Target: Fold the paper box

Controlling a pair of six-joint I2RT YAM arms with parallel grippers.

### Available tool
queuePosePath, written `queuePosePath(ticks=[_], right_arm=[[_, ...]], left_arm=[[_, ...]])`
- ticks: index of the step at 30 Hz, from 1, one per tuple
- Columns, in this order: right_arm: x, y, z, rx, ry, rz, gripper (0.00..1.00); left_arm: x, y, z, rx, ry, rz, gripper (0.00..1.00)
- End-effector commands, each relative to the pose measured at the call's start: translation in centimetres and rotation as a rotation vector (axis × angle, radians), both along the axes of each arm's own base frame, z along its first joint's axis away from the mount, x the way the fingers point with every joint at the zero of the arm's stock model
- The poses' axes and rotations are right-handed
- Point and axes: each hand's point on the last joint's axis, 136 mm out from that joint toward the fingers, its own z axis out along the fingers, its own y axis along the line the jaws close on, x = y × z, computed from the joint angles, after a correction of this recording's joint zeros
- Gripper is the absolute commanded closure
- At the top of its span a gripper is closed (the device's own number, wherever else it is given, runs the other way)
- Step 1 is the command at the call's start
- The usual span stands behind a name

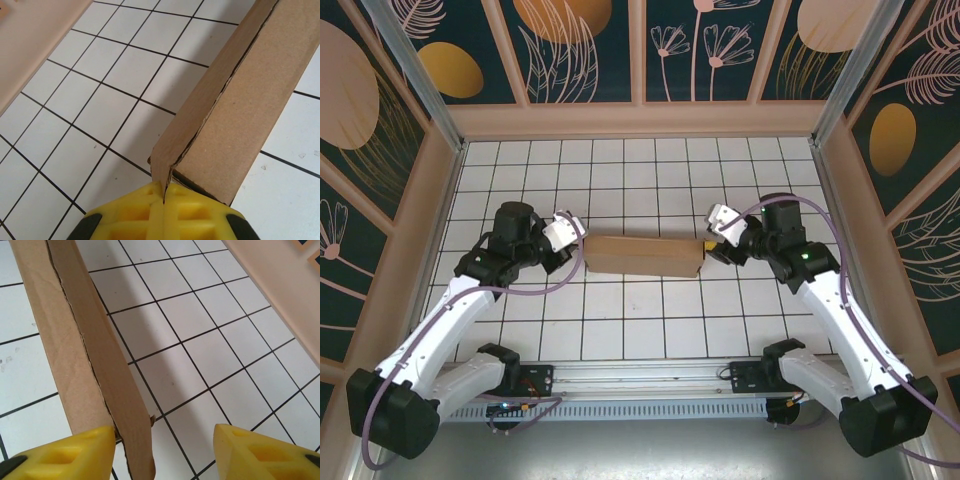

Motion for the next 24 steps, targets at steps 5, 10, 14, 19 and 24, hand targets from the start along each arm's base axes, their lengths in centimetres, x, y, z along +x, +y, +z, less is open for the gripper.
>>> queuePosePath(ticks=[5,10,14,19,24], right_arm=[[-0.2,-0.3,-0.1,-0.004,0.031,-0.007,0.59],[-0.2,-0.2,-1.0,-0.005,0.042,-0.007,0.69],[-0.4,-0.3,-1.4,-0.006,0.035,-0.004,0.69],[-0.9,-0.1,-1.3,0.002,0.02,0.022,0.59],[-0.4,-0.2,-2.2,-0.017,0.028,0.014,0.67]], left_arm=[[0.3,-0.3,1.0,-0.04,-0.039,0.001,1.0],[0.5,-0.5,1.1,-0.041,-0.021,-0.002,1.0],[0.6,-0.6,1.1,-0.04,-0.009,-0.006,1.0],[0.8,-0.6,0.7,-0.028,0.006,-0.003,1.0],[0.9,-0.7,0.8,-0.031,0.005,-0.005,1.0]])
